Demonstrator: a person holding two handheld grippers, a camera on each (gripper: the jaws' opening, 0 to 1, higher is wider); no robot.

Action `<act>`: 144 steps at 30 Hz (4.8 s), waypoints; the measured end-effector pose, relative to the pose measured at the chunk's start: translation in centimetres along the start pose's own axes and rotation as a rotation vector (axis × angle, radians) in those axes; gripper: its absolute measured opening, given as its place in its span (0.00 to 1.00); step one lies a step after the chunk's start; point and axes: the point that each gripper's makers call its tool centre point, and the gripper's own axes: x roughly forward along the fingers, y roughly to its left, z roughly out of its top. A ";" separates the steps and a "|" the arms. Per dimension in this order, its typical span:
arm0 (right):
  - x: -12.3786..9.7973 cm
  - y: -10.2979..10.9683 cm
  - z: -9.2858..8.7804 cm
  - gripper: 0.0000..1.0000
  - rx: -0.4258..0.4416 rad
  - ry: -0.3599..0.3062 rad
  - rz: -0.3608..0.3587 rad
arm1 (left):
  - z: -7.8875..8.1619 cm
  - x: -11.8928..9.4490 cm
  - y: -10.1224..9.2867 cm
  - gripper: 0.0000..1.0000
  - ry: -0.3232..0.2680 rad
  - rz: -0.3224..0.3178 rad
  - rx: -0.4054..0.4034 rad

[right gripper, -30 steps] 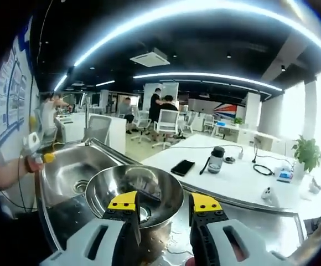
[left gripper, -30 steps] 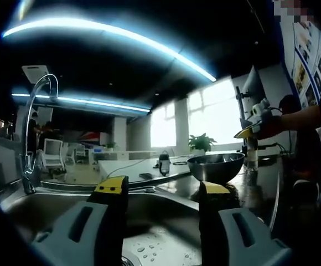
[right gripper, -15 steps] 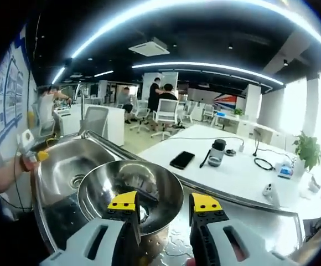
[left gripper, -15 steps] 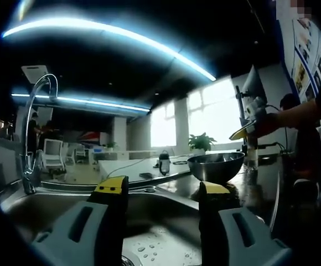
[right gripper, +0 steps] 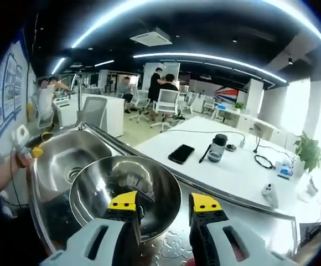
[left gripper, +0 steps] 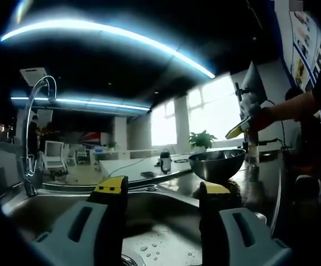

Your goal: Pick up bowl with dirty water move over sink pour dirty water into sink return bowl to place

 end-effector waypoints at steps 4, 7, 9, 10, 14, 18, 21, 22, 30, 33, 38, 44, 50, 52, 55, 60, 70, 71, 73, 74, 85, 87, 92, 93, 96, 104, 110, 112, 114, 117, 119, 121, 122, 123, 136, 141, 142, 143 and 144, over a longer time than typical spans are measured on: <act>0.6 -0.5 -0.3 0.27 0.001 0.045 -0.010 | 0.0 0.0 0.0 0.49 0.002 0.001 0.000; 1.0 -0.5 -0.5 0.27 0.018 0.079 -0.010 | -0.1 0.0 0.0 0.49 0.005 0.003 0.008; 1.3 -0.6 -0.6 0.27 0.027 0.097 -0.014 | -0.2 0.0 0.0 0.49 0.008 0.004 0.016; 1.4 -0.6 -0.7 0.27 0.026 0.106 -0.013 | -0.2 0.0 0.0 0.49 0.008 0.004 0.017; 1.8 -0.6 -1.2 0.27 0.040 0.164 -0.016 | -0.1 0.0 0.1 0.49 0.004 0.007 0.011; 2.2 -0.9 -1.7 0.26 0.032 0.220 -0.036 | -0.1 0.0 0.1 0.49 0.004 0.011 0.015; 2.4 -0.9 -1.8 0.26 0.041 0.245 -0.037 | -0.1 0.0 0.1 0.49 0.003 0.011 0.017; 2.5 -0.8 -1.8 0.26 0.048 0.253 -0.036 | -0.1 0.0 0.1 0.49 0.002 0.011 0.016; 2.7 -0.2 -2.2 0.26 0.076 0.328 -0.036 | 0.0 -0.1 0.1 0.49 -0.003 0.011 0.015; 2.7 -0.6 -2.0 0.24 0.094 0.350 -0.041 | 0.0 -0.1 0.1 0.49 -0.002 0.009 0.016; 2.9 -0.5 -2.8 0.23 0.153 0.421 -0.010 | 0.1 -0.2 0.1 0.49 -0.007 0.014 0.019; 3.3 -1.5 -3.1 0.23 0.168 0.455 -0.037 | 0.0 -0.1 0.0 0.49 -0.001 0.008 0.027; 3.4 -0.7 -4.0 0.23 0.190 0.512 -0.015 | -0.1 -0.1 0.1 0.49 0.003 0.008 0.027; 3.5 -0.5 -4.4 0.23 0.190 0.533 -0.011 | -0.1 -0.1 0.1 0.49 0.003 0.008 0.030; 3.6 -0.7 -4.9 0.23 0.189 0.558 -0.027 | 0.0 -0.1 0.1 0.49 0.001 0.011 0.030; 3.5 -0.1 -6.0 0.23 0.232 0.615 -0.006 | -0.1 -0.1 0.1 0.49 0.001 0.011 0.030; 3.7 0.5 -7.8 0.20 0.265 0.707 0.009 | -0.1 -0.1 0.1 0.49 0.000 0.007 0.031; 3.7 0.6 -7.9 0.20 0.265 0.713 0.011 | -0.1 -0.1 0.1 0.49 0.000 0.007 0.031; 3.8 0.7 -8.2 0.20 0.278 0.733 0.022 | -0.1 0.0 0.1 0.49 0.001 0.006 0.033; 4.0 0.7 -8.3 0.20 0.282 0.744 0.025 | -0.1 0.0 0.1 0.49 0.001 0.005 0.033; 4.3 1.2 -9.2 0.13 0.295 0.827 0.011 | -0.2 0.0 0.1 0.49 0.004 0.005 0.040; 4.3 1.1 -9.5 0.12 0.305 0.842 0.012 | -0.2 0.0 0.1 0.49 0.003 0.005 0.039; 4.5 0.8 -10.1 0.05 0.322 0.892 -0.004 | -0.2 0.0 0.0 0.49 0.006 0.004 0.041; 4.5 0.7 -10.3 0.05 0.325 0.898 -0.006 | -0.2 0.0 0.0 0.49 0.006 0.004 0.042; 4.6 0.5 -10.3 0.05 0.339 0.916 -0.003 | -0.2 0.0 0.0 0.49 0.009 0.002 0.044; 4.4 0.8 -10.3 0.01 0.483 0.925 0.002 | -0.4 0.0 -0.2 0.48 0.021 0.000 0.061; 4.7 0.5 -10.1 0.00 0.521 0.921 0.010 | -0.5 0.1 -0.3 0.48 0.029 -0.002 0.069; 4.7 0.6 -10.1 0.00 0.527 0.915 0.013 | -0.4 0.1 -0.2 0.48 0.028 0.000 0.071; 4.8 0.5 -10.0 0.00 0.515 0.910 0.022 | -0.4 0.0 -0.2 0.48 0.028 0.002 0.072; 5.0 0.4 -9.8 0.00 0.494 0.904 0.028 | -0.4 0.0 -0.2 0.48 0.028 0.002 0.073; 4.9 0.7 -9.6 0.00 0.478 0.897 0.030 | -0.4 0.0 -0.2 0.48 0.029 0.002 0.073; 5.1 0.8 -9.4 0.00 0.455 0.883 0.036 | -0.4 0.0 -0.2 0.48 0.029 0.002 0.073; 4.9 1.4 -9.4 0.00 0.430 0.873 0.043 | -0.4 0.0 -0.2 0.48 0.029 0.002 0.073; 4.9 1.5 -9.3 0.00 0.415 0.866 0.047 | -0.4 0.0 -0.2 0.48 0.029 0.002 0.074; 6.9 1.1 -7.2 0.00 0.253 0.792 0.093 | -0.6 0.2 -0.2 0.48 0.033 -0.002 0.072; 7.7 1.5 -6.3 0.00 0.166 0.765 0.117 | -0.7 0.2 -0.3 0.48 0.035 -0.002 0.076; 7.8 1.6 -6.2 0.00 0.147 0.759 0.122 | -0.7 0.2 -0.2 0.48 0.034 0.000 0.077; 7.9 1.7 -6.1 0.00 0.130 0.756 0.125 | -0.7 0.2 -0.2 0.48 0.034 0.002 0.077; 8.0 1.8 -5.9 0.00 0.112 0.753 0.129 | -0.7 0.2 -0.2 0.48 0.034 0.002 0.078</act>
